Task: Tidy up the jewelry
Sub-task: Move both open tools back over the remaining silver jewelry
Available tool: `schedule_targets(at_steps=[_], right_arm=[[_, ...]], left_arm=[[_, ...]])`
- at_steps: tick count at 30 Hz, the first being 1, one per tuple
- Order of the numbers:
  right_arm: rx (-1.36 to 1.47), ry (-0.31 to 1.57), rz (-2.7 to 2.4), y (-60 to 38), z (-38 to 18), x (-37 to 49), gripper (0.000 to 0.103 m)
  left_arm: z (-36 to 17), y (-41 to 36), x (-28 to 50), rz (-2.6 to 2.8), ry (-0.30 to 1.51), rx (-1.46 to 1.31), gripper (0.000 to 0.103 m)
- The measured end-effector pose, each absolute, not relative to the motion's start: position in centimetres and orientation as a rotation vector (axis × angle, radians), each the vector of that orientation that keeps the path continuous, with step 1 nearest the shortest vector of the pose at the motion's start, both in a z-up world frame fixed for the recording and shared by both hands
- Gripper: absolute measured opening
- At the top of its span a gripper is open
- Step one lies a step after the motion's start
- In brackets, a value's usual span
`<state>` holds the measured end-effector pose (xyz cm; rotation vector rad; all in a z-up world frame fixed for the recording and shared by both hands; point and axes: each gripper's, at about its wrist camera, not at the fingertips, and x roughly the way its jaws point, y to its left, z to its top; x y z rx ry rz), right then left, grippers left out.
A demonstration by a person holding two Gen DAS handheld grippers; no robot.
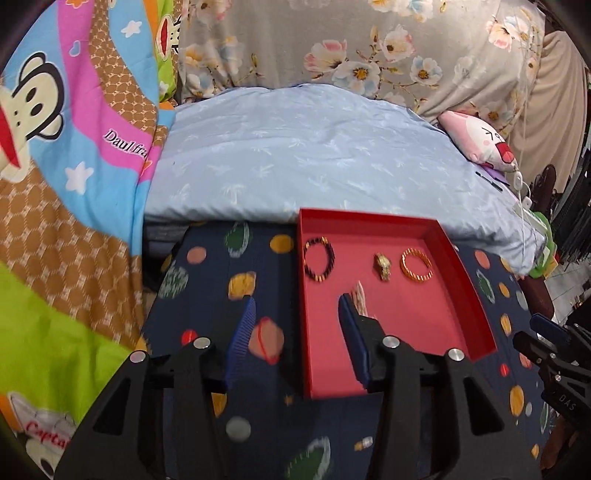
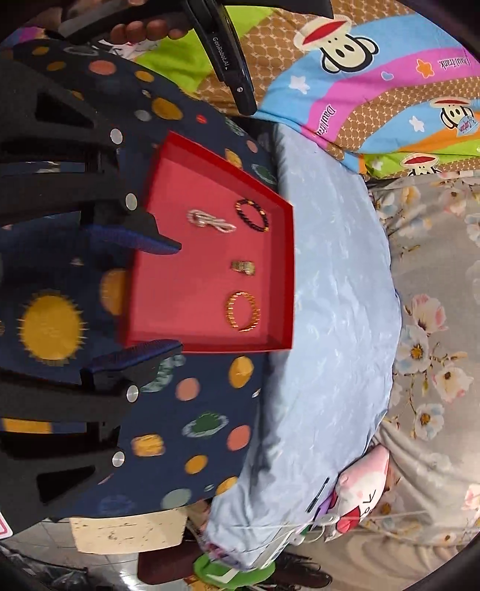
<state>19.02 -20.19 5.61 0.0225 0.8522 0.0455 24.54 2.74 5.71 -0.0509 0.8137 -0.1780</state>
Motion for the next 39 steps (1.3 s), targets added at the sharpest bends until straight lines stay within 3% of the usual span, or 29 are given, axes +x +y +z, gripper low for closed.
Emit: schedule_targets(at_steps=[19, 39], right_arm=[[0.068, 0.968, 0.058, -18.4, 0.8, 5.5, 0.049], [0.069, 1.043, 0.155, -15.4, -2.2, 3.2, 0.049]], left_arm=[[-1.1, 1.3, 10.5, -0.201, 1.014, -0.048, 0.045], [-3.9, 1.8, 7.2, -0.181, 1.079, -0.032, 0.045]])
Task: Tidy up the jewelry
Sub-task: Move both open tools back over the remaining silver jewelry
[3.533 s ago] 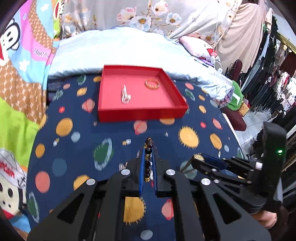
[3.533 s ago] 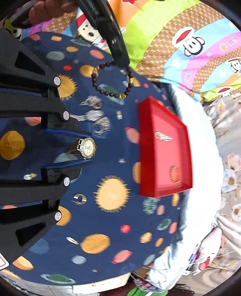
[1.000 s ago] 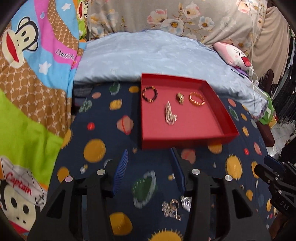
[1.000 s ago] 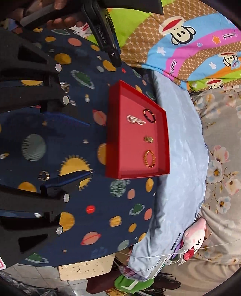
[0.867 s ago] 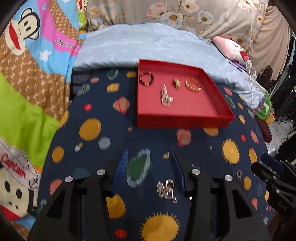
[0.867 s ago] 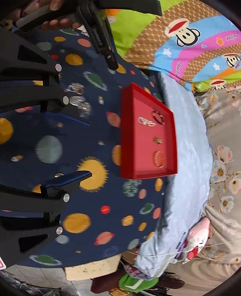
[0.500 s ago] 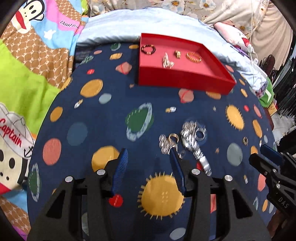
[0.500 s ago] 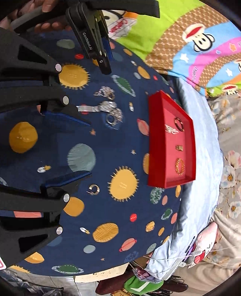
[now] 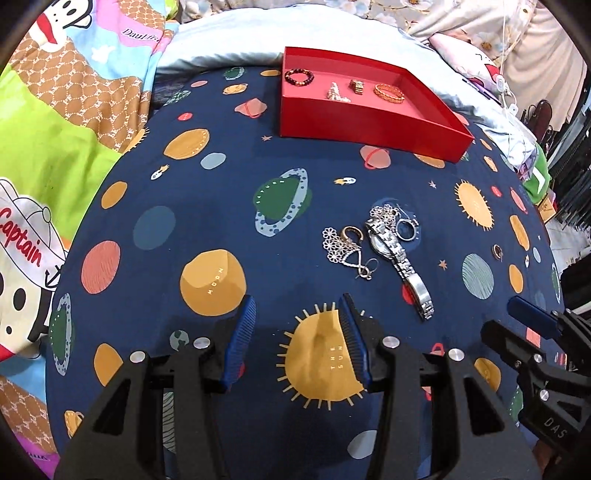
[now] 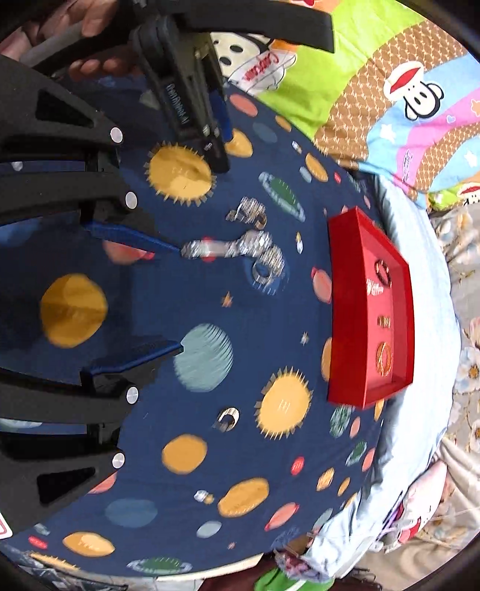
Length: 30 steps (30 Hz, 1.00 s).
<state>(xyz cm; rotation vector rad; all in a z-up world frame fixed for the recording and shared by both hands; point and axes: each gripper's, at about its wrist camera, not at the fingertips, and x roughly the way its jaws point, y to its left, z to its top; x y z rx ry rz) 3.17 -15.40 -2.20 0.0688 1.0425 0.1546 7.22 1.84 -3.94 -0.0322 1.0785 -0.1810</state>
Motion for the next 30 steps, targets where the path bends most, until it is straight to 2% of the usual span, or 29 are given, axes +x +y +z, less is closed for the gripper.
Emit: schedule_targets(at_steps=[17, 23, 26, 28, 30], right_arm=[[0.003, 1.081, 0.233, -11.2, -4.5, 7.9, 0.044], [0.003, 1.108, 0.233, -11.4, -5.3, 7.7, 0.037], [-0.009, 1.103, 0.229, -11.4, -5.5, 7.3, 0.029], [-0.008, 1.103, 0.233, -11.4, -5.5, 7.3, 0.014], [0.004, 1.106, 0.238, -11.5, -5.6, 7.3, 0.011]], left_arm=[[-4.2, 4.6, 7.2, -0.126, 1.087, -0.06, 0.045], [-4.1, 4.4, 7.3, -0.135, 1.084, -0.057, 0.045], [-4.2, 4.5, 7.4, -0.132, 1.087, -0.067, 0.045], [-4.3, 4.6, 7.5, -0.131, 1.092, -0.073, 0.045], [-4.3, 4.5, 7.6, -0.133, 1.092, -0.068, 0.045]])
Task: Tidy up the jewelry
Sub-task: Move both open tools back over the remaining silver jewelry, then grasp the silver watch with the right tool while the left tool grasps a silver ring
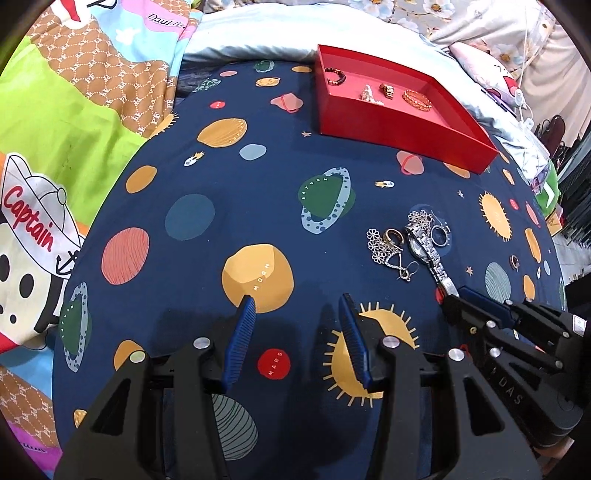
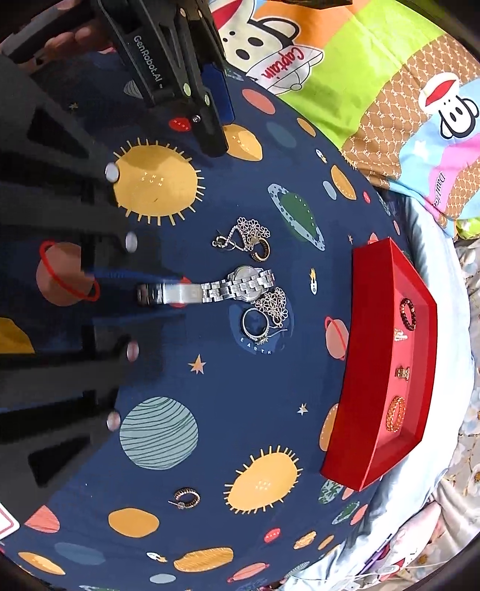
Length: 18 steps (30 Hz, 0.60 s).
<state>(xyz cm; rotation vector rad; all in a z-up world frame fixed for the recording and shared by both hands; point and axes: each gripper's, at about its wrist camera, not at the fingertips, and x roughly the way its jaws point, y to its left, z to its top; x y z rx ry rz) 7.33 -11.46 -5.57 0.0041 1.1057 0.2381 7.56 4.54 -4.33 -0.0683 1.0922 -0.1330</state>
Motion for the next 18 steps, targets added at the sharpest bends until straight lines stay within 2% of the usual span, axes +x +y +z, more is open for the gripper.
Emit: schedule_targets(at_steps=[18], right_arm=[[0.113, 1.065, 0.174, -16.2, -2.8, 3.8, 0.01]], left_arm=[[-4.0, 1.7, 7.9, -0.234, 1.094, -0.073, 0.045]])
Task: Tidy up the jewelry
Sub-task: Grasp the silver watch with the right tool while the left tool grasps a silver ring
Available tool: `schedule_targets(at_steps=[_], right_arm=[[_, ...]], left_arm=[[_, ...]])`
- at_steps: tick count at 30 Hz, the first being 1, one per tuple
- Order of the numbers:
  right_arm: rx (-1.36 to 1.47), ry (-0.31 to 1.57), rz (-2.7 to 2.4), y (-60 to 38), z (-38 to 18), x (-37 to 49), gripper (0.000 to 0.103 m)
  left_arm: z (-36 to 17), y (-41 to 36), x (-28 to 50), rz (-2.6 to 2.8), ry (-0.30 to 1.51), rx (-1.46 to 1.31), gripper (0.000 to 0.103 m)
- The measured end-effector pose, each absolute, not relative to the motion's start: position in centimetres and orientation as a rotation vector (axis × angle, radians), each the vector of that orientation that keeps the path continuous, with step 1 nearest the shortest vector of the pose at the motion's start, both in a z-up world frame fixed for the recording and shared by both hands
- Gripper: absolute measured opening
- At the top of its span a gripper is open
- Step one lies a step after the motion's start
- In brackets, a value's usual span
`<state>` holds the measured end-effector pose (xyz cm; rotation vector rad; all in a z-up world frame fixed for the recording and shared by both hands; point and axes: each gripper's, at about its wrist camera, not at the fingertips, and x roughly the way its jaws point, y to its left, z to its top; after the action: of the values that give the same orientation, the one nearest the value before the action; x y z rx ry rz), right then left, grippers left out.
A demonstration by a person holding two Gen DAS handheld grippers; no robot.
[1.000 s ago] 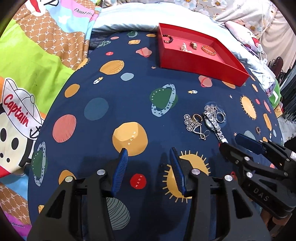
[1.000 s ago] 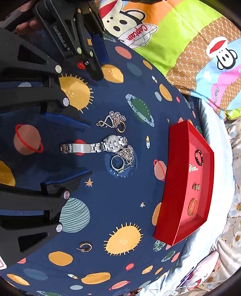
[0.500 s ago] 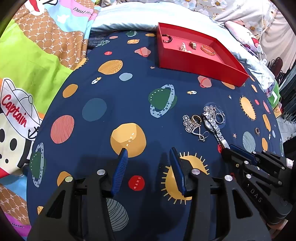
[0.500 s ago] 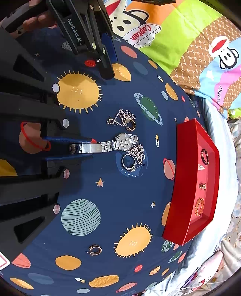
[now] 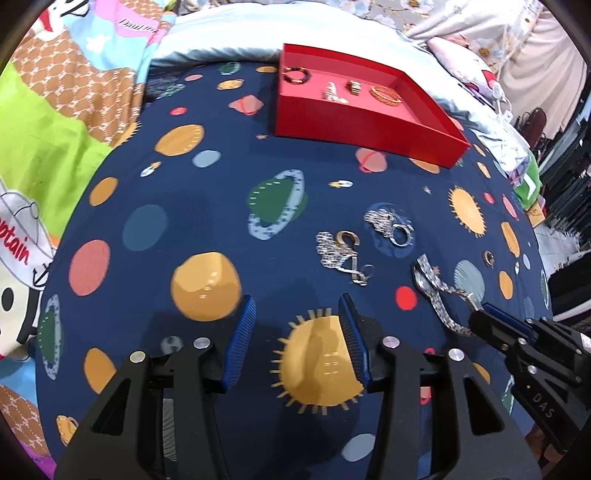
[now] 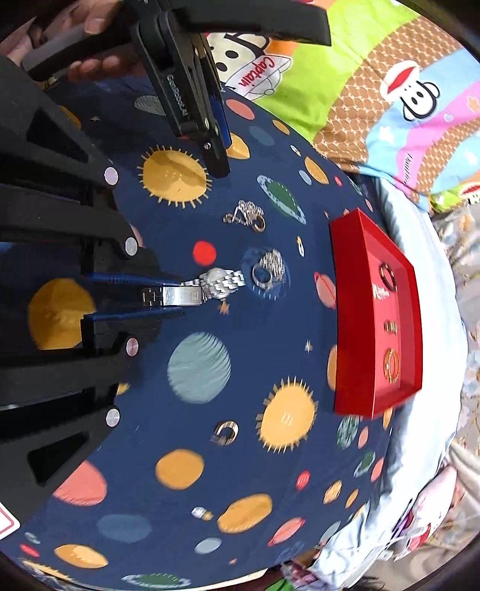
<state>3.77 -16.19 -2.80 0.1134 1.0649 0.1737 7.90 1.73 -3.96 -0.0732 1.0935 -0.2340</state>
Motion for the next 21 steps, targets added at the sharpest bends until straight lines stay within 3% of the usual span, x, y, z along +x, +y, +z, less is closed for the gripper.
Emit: schedule_targets(at_steps=[21], right_arm=[[0.188, 0.989, 0.117, -19.4, 0.7, 1.8, 0.01]], left_arm=[[-2.3, -2.5, 9.3, -0.315, 1.041, -0.044, 0.045]])
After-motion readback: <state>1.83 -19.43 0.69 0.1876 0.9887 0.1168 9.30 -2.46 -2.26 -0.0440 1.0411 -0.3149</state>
